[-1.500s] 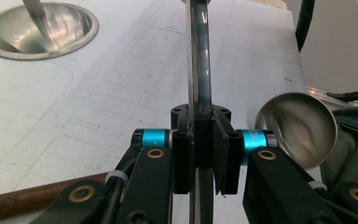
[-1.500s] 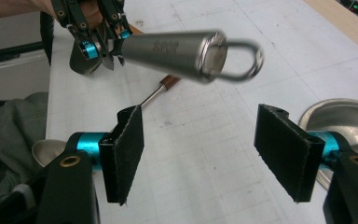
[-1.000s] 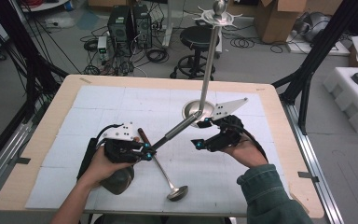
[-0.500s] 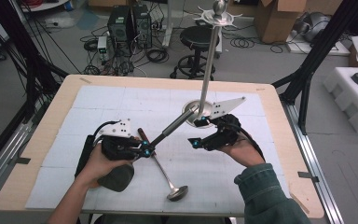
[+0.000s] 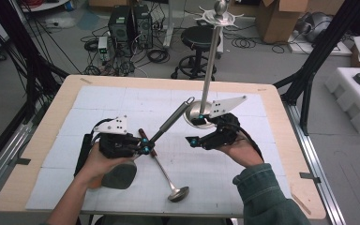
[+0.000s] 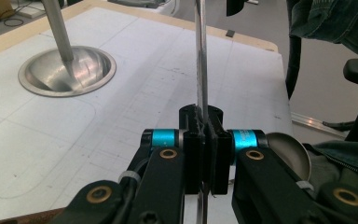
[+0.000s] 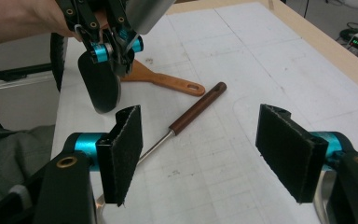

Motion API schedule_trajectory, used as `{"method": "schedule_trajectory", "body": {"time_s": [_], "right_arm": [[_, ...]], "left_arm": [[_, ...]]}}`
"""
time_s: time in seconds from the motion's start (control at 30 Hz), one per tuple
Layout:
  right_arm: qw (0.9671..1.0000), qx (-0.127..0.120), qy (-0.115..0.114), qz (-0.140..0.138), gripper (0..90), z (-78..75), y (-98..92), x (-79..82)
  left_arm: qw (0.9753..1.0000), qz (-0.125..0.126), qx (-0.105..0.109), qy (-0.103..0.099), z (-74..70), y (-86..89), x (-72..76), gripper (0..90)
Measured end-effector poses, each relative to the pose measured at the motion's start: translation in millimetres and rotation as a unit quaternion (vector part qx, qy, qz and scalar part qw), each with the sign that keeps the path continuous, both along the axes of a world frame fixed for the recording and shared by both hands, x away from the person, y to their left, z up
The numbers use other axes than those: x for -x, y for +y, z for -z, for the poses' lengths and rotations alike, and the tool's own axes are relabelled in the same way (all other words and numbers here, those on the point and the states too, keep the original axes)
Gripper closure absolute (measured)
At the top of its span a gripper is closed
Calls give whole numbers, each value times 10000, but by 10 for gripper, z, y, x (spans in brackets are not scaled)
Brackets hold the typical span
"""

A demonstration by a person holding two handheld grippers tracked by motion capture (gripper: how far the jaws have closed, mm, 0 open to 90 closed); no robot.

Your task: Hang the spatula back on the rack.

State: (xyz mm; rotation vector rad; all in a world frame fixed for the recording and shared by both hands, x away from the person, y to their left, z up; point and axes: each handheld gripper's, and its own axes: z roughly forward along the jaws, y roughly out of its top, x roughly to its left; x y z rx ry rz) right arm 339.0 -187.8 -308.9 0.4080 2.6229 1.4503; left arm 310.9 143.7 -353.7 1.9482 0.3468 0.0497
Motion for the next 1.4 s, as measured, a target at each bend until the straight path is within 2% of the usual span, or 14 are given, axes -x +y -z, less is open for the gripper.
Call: {"method": "schedule_trajectory", "body": {"time_s": [0.2, 0.47, 0.73, 1.13, 1.4], "right_arm": [[9997, -245, 57, -21, 309, -26, 69, -3], [9990, -433, -23, -100, 293, -43, 164, -20], [9970, -737, -23, -218, 300, -103, 258, -7], [9944, -977, -77, -395, 358, -175, 339, 2], [9941, -978, -145, -453, 470, -213, 433, 30]], "left_arm": [[9999, -30, 104, 1, -16, 8, -9, 869], [9999, 2, 28, -104, -85, -27, -27, 870], [9999, 25, 90, -121, -136, -75, -62, 870], [9998, 85, 70, -159, -171, -148, -77, 870], [9997, 151, 70, -175, -194, -189, -81, 869]]}}
